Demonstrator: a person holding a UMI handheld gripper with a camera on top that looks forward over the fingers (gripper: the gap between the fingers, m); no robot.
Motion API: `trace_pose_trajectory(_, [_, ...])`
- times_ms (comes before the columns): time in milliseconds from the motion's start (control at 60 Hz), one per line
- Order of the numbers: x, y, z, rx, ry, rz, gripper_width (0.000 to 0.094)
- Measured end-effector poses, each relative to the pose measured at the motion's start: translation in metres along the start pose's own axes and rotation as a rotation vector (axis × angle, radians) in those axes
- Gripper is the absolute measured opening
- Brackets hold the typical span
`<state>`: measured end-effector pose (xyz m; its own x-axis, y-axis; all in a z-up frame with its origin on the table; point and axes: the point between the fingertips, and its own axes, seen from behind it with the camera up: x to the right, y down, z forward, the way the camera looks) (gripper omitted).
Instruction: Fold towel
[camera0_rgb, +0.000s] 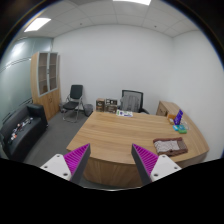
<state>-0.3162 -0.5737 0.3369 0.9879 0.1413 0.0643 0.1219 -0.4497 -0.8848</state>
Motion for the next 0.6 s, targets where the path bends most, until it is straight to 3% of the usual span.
trace_pose_trajectory(167, [0.016,0.04,0.019,-0.092,-0.015,0.046,0.0856])
trace_pose_trajectory(383, [0.116,0.114,0.1,-0.212,0.004,0.086,0.0855])
trace_pose_trajectory(600, [0.252,0.149,0.2,-0.227,0.1,0.065,0.0857])
